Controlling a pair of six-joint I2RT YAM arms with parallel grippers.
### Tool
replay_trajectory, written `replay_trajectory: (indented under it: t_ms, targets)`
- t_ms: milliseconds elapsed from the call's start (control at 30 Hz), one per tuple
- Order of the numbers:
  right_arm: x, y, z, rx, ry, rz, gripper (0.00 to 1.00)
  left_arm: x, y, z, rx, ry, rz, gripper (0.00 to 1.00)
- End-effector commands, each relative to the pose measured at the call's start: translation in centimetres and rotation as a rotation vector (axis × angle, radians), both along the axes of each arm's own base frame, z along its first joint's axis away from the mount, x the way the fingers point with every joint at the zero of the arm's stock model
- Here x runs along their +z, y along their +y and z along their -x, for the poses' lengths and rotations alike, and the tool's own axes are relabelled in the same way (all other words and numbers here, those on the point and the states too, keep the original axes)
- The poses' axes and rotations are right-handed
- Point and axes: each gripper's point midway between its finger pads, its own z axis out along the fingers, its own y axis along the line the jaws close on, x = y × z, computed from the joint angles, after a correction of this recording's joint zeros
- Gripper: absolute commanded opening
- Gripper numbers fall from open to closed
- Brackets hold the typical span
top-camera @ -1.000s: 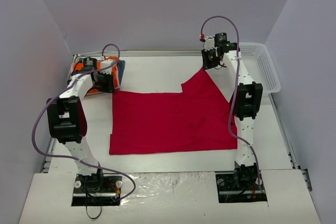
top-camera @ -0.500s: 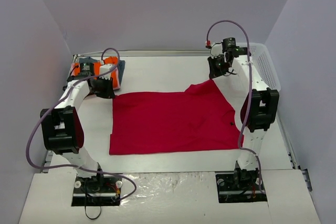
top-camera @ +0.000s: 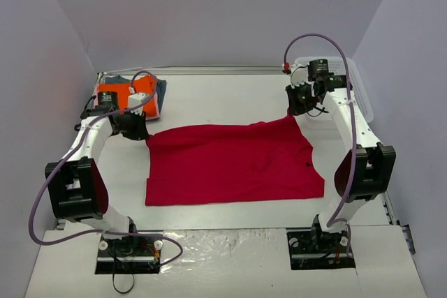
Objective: Fold and stack the t-shirts
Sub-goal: Fold the other side of the tshirt into a rectangle
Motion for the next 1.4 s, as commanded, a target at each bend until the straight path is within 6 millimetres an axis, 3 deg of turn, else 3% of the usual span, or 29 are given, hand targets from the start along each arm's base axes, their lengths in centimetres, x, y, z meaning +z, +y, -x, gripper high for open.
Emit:
replay_trajectory:
  t_ms: [0, 667, 1367]
  targets:
    - [1.0, -0.8, 2.5, 0.015, 0.004, 0.027, 0.0, 1.7, -0.4, 1.6, -0.069, -0.039, 0.006, 0.02]
    - [0.8, -2.2, 11.3, 0.094, 0.092, 0.093, 0.0, 1.8, -0.7, 7.5, -0.233, -0.077, -0.065, 0.02]
    - [-0.8, -2.8, 15.2, 0.132, 0.174, 0.124, 0.0, -0.2, -1.4, 10.7, -0.337, -0.038, -0.056, 0.02]
